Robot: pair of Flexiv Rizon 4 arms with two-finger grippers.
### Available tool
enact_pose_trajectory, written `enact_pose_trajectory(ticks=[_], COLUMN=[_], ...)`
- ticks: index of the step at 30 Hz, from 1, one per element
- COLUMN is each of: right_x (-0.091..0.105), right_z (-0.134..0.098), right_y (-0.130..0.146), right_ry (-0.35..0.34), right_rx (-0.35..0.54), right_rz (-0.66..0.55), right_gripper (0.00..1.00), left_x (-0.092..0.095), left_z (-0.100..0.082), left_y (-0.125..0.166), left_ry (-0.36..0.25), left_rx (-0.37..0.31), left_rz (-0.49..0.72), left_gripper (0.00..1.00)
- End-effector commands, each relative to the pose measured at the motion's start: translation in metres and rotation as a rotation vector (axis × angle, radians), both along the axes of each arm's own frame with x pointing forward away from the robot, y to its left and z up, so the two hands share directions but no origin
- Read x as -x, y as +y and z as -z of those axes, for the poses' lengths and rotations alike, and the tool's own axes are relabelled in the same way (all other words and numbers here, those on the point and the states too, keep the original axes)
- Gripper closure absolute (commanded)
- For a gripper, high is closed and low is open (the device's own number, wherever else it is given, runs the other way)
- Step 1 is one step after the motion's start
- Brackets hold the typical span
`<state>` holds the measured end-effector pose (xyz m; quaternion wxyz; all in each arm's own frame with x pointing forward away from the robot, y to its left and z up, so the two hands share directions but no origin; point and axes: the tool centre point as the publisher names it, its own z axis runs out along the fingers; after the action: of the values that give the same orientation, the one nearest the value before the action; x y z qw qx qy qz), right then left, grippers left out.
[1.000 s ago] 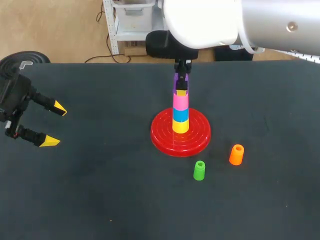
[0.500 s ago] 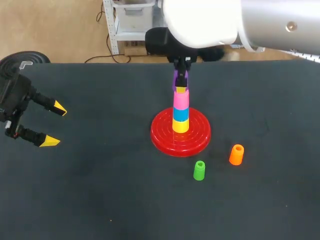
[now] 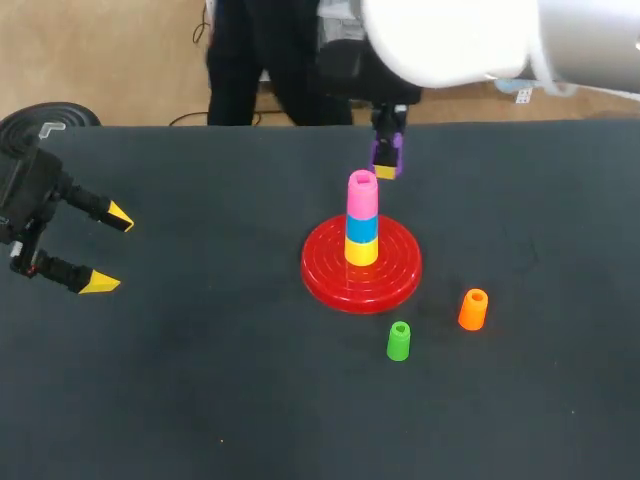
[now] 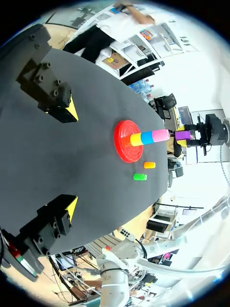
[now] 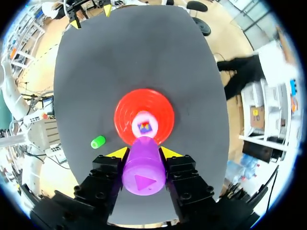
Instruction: Pick up and stack the cylinders on the red base in this order: pink,purple,orange,green
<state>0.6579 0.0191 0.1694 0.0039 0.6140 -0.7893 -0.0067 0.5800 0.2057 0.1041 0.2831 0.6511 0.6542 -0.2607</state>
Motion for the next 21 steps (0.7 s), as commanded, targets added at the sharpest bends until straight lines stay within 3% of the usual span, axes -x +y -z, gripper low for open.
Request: enact_pose_trajectory(ticks=[1, 10, 21], right_x=[0.016, 0.028, 0.028], right_z=[0.008, 0.033, 0.064], right_y=[-0.025, -0.059, -0.09], right_ry=[-0.028, 0.012, 0.057], right_rx=[-0.031, -0.041, -0.062], right_rz=[0.035, 0.126, 0.191], right_gripper=[1.0, 1.0, 1.0], left_x=[0.0, 0.0, 0.0], left_z=[0.001, 0.001, 0.001], left_y=[0.001, 0.001, 0.001], left_ry=[-0.004, -0.004, -0.004], left_rx=[0.003, 0.003, 0.003], left_rz=[0.0, 0.0, 0.0], left_gripper=[0.0, 0.0, 0.0])
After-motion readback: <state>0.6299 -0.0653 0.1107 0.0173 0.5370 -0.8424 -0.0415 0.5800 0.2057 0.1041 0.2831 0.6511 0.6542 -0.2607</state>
